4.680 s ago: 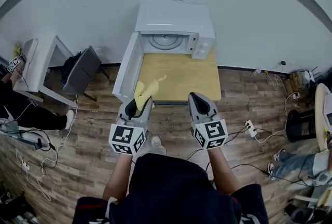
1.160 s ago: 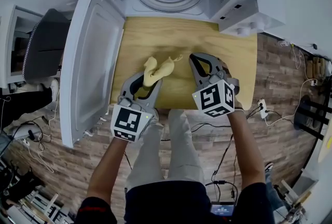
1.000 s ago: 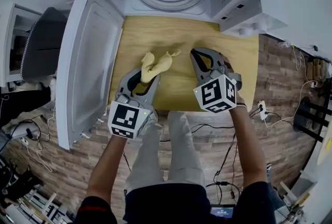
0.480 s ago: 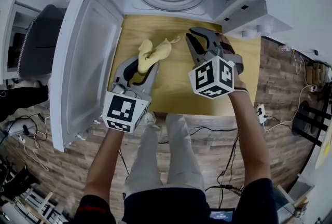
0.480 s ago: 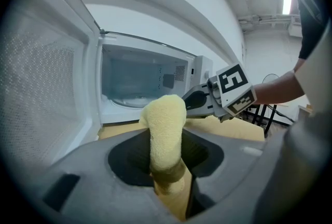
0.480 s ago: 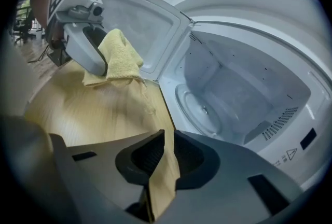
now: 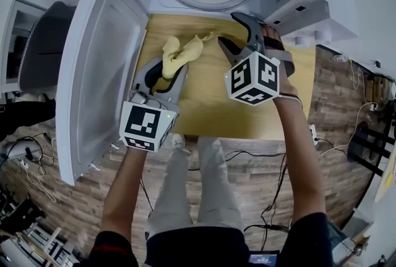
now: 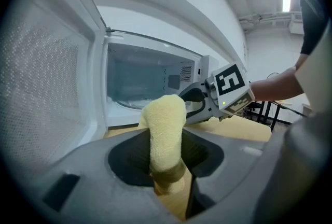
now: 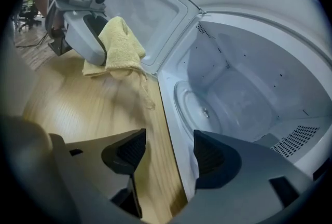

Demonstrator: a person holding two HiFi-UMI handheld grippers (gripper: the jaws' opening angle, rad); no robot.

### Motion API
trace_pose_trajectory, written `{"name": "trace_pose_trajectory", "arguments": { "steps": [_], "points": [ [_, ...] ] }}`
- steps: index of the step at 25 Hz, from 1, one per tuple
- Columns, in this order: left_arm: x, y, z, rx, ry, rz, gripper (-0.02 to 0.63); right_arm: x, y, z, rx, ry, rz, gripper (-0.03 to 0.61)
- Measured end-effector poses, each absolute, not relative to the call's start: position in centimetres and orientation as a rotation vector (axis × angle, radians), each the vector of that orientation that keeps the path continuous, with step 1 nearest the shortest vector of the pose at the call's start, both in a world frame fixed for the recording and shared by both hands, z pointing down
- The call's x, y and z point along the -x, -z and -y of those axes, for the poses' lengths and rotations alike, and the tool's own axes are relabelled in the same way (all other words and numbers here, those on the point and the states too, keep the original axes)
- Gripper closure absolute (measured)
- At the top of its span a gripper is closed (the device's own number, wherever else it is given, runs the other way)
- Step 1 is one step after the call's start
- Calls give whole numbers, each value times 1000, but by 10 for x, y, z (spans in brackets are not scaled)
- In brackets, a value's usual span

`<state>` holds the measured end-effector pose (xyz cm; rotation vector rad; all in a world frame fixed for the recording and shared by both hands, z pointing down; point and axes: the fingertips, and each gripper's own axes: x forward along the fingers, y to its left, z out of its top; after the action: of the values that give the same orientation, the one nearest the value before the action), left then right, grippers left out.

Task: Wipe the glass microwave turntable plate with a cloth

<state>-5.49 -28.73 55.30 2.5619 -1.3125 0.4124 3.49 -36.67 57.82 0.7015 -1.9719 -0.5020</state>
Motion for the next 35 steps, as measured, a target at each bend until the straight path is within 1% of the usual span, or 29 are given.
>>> {"name": "trace_pose_trajectory", "arguments": {
  "steps": [5, 11, 26, 35],
  "points": [
    [58, -555, 292, -2550, -387, 1323, 480, -31, -586, 376, -704, 531, 1939, 295],
    [62, -558, 292, -2544, -399, 1334, 481, -27, -589, 384, -702, 564, 1916, 281],
    [62, -554, 313, -2551, -395, 1361, 482, -20, -595, 389, -679, 621, 1884, 279],
    [46, -546, 342, -2696, -529, 1361, 480, -20, -597, 389, -685, 637, 1891, 279]
  ]
}}
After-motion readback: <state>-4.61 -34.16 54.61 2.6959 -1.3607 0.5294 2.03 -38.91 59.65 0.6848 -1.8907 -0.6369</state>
